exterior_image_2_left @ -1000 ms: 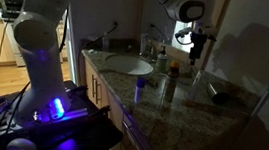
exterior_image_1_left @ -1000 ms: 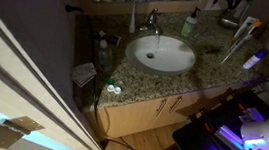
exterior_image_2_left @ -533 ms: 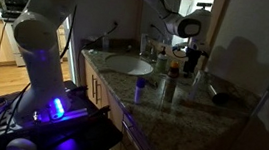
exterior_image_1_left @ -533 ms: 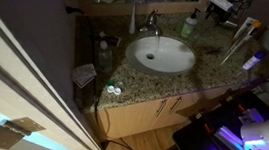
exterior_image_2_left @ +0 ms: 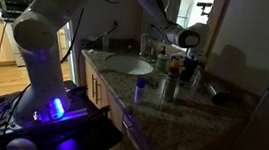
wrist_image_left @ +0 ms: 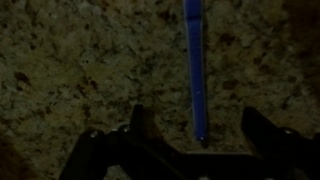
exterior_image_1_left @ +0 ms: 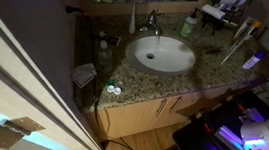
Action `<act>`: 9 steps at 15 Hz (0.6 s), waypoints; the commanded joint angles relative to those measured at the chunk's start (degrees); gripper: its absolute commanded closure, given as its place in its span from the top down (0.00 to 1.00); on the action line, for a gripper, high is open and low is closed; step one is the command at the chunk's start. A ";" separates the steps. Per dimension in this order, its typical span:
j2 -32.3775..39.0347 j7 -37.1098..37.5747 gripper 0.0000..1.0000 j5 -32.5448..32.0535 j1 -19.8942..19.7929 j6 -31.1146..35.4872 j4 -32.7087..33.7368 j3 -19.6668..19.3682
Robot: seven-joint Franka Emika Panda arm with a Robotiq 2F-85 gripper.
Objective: Open the tap, wet the toothbrush, put it back and close the tap
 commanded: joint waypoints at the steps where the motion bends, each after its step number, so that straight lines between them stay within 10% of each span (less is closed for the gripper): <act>1: 2.74 -0.28 0.74 0.96 -1.55 -2.07 4.01 1.28; 9: 3.50 1.50 0.19 0.78 -1.35 -3.14 6.65 1.18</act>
